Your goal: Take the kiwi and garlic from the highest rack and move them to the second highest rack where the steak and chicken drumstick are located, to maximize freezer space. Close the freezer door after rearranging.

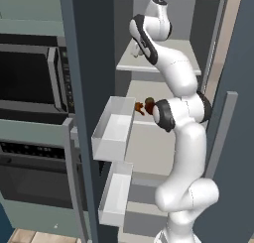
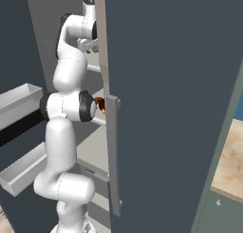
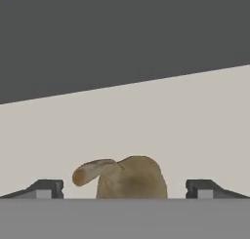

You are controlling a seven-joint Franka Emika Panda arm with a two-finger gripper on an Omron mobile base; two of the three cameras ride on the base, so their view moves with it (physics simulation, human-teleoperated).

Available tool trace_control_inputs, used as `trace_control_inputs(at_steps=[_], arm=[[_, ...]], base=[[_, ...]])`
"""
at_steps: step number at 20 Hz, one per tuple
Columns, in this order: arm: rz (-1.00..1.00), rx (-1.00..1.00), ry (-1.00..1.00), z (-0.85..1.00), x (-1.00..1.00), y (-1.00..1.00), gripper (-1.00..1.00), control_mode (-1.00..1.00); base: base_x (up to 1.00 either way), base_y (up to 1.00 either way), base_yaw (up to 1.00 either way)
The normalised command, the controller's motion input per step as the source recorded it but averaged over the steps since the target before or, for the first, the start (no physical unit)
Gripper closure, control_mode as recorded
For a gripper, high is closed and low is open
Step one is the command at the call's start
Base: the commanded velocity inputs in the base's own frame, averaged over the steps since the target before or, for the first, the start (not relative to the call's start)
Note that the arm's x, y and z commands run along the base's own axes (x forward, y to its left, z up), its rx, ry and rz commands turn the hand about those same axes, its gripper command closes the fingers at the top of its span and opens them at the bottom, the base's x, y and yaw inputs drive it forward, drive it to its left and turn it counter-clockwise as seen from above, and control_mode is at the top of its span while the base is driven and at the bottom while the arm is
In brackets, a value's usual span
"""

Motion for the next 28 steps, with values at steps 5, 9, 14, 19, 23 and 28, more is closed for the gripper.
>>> trace_control_inputs(at_steps=[5,9,14,19,23,28], arm=[[0.07,0.0,0.1,-0.49,0.27,0.11,-1.0,-1.0],[0.03,0.0,0.06,-0.51,0.2,0.09,1.0,-1.0],[0.01,-0.01,0.0,-0.49,0.06,0.04,1.0,-1.0],[0.0,0.0,-0.03,-0.38,-0.01,0.0,1.0,-1.0],[0.0,0.0,-0.19,-0.29,-0.14,0.01,1.0,-1.0],[0.0,-0.01,-0.34,-0.18,-0.32,0.07,1.0,-1.0]], base=[[0.0,0.0,0.0],[0.0,0.0,0.0],[0.0,0.0,0.0],[0.0,0.0,0.0],[0.0,0.0,0.0],[0.0,0.0,0.0]])
